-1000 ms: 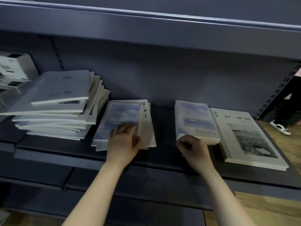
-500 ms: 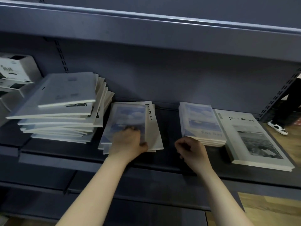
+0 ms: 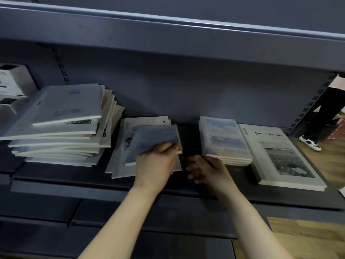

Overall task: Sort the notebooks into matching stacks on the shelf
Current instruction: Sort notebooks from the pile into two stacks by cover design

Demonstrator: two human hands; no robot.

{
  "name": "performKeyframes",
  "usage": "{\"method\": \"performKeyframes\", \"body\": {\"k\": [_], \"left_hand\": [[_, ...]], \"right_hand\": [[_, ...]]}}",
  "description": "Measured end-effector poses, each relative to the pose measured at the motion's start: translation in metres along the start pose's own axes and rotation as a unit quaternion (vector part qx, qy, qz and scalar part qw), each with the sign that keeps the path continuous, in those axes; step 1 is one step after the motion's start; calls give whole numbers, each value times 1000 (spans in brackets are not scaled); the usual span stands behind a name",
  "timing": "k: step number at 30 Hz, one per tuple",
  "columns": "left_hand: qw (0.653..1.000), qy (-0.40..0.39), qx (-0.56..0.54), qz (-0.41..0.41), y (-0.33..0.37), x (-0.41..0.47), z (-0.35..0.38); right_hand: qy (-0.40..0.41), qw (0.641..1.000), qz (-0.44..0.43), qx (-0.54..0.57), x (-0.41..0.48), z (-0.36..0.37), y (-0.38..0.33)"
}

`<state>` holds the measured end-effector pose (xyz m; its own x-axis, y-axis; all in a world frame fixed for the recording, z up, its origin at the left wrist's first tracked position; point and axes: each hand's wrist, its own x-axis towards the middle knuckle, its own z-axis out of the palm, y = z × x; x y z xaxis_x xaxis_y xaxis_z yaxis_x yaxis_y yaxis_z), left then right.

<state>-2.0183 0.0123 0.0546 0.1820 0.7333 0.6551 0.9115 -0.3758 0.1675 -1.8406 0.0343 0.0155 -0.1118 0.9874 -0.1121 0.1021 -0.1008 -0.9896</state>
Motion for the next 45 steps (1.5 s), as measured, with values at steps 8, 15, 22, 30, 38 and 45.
{"method": "performKeyframes", "body": {"k": [8, 15, 22, 30, 38, 45], "left_hand": [[987, -56, -88, 124, 45, -9, 14], [974, -95, -193, -72, 33, -4, 20], [971, -113, -171, -125, 30, -3, 41], [979, -188, -38, -70, 49, -17, 72], [986, -155, 31, -49, 58, -19, 83], [986, -154, 39, -44, 58, -20, 86]], "right_hand": [[-34, 958, 44, 283, 4, -8, -7], [-61, 980, -36, 185, -1, -38, 2], [14, 992, -60, 114, -6, -82, -26], [64, 993, -78, 57, -5, -130, -42], [137, 983, -94, -74, 6, -143, -28], [81, 986, -79, -126, 8, -149, -11]]}}
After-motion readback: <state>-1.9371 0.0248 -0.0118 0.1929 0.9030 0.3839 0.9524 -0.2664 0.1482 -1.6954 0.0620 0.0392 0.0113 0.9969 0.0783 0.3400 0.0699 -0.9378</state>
